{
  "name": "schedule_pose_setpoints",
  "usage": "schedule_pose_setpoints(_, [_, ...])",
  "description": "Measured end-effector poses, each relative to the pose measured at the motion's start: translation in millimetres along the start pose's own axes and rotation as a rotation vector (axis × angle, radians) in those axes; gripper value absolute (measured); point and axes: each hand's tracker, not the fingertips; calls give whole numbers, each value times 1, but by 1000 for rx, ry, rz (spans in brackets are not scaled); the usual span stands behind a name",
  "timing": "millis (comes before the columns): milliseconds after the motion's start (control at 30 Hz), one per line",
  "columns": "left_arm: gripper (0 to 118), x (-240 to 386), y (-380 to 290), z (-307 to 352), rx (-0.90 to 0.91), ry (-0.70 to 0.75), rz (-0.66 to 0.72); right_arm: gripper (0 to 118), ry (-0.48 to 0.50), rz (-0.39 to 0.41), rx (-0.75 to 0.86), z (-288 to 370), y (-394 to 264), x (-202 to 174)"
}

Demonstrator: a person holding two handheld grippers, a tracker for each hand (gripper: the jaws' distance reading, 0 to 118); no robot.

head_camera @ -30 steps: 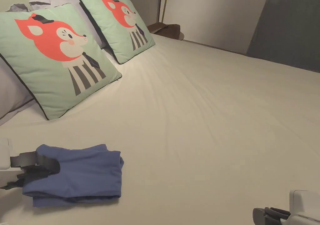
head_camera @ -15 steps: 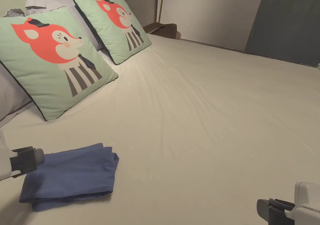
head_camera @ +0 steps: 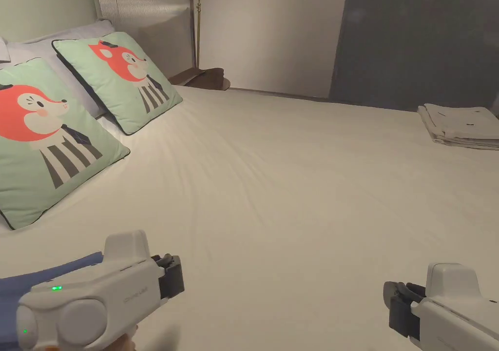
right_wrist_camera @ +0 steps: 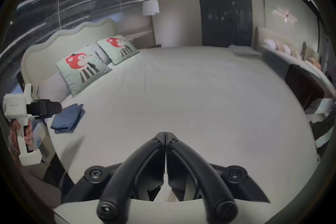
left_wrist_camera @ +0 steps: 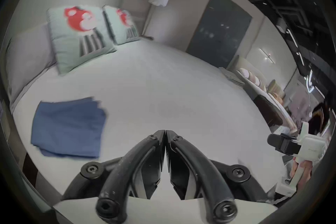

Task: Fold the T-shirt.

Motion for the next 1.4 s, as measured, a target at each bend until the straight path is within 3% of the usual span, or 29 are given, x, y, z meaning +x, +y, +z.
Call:
schedule_pose_setpoints(233, [1,115,8,2,265,1,-170,0,-195,18,271,50,23,37])
schedule_pose_setpoints(533, [1,177,25,30,593,57,-294,0,-362,67,559,96,61,70])
schedule_pose_setpoints(1233, [1,177,31,30,600,75,-300,0,-377,102,619,103,71,59])
schedule_pose_setpoints(1300, [20,177,30,30,595,71,-300,4,-379,107,624,102,71,58])
schedule_pose_setpoints(1333, [36,176,30,30,588,66,-301,16,-380,111,627,102,70,58])
schedule_pose_setpoints(1367, [58,175,30,30,584,60,-300,42,-380,115,629,102,70,57])
schedule_pose_setpoints(1400, [71,175,29,30,581,56,-297,63,-377,117,629,102,70,57])
